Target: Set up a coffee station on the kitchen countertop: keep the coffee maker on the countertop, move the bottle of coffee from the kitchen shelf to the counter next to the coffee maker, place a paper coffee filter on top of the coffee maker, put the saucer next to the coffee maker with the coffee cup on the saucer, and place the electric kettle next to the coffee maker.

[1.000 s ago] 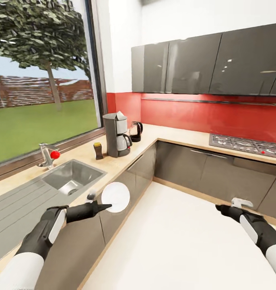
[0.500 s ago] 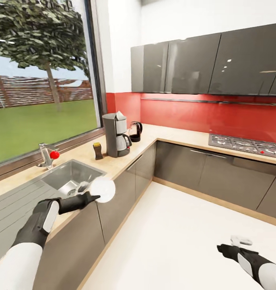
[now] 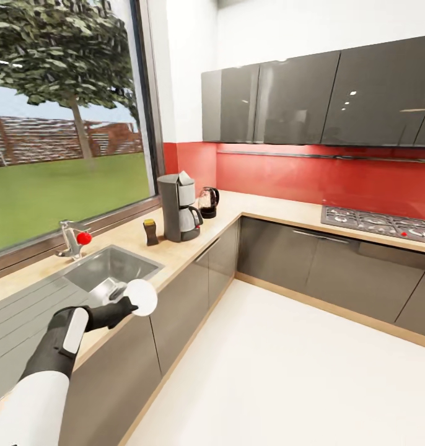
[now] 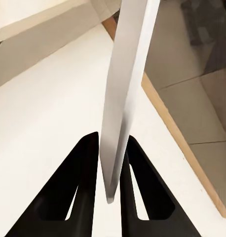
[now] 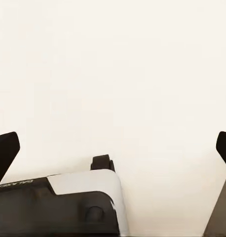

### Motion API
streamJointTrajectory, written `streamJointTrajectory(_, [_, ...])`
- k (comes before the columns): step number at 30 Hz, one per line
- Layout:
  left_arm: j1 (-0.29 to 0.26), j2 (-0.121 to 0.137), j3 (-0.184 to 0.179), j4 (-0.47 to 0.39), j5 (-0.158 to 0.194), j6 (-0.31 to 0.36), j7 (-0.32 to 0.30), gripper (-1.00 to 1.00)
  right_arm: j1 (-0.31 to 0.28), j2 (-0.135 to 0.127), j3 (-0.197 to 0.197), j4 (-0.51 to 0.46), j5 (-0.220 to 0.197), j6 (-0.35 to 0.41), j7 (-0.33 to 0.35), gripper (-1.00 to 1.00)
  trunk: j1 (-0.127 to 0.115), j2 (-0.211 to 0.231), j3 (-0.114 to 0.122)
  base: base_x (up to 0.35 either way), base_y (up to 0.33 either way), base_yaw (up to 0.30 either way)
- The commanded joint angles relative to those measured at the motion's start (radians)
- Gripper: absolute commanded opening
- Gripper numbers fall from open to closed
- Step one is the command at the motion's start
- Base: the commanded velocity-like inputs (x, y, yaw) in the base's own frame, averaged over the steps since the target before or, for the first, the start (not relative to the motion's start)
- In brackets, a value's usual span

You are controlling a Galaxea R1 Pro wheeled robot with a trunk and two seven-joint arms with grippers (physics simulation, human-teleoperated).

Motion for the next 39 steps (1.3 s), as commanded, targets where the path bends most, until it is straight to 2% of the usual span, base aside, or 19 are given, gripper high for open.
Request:
streamJointTrajectory(1, [0.001, -0.002, 0.003, 0.000, 0.006, 0.004, -0.004, -1.00, 0.006, 0.002, 0.003, -0.002, -0.009, 0.005, 0.003, 1.00, 0.001, -0.002, -0.002, 0.000, 0.000, 0.000])
streamJointTrajectory(4, [0.007, -0.006, 0.003, 0.000, 0.034, -0.001, 0.000, -1.00, 0.016, 0.008, 0.003, -0.002, -0.009, 0.003, 0.001, 1.00, 0.001, -0.002, -0.002, 0.002, 0.000, 0.000])
streamJointTrajectory(8, [0.009, -0.020, 0.002, 0.001, 0.047, -0.015, 0.003, -1.00, 0.029, 0.019, 0.003, -0.002, -0.011, 0.000, 0.001, 1.00, 0.001, -0.002, -0.002, 0.136, 0.000, 0.000])
streamJointTrajectory(19, [0.009, -0.024, 0.002, 0.002, 0.050, -0.022, 0.004, -1.00, 0.033, 0.040, 0.003, -0.003, -0.014, -0.001, 0.000, 1.00, 0.001, -0.002, -0.002, 0.268, -0.124, 0.000])
streamJointTrajectory(39, [0.007, -0.023, 0.002, 0.001, 0.052, -0.022, 0.004, -1.00, 0.033, 0.041, 0.003, -0.003, -0.014, -0.001, 0.000, 1.00, 0.001, -0.002, -0.002, 0.289, -0.198, 0.000])
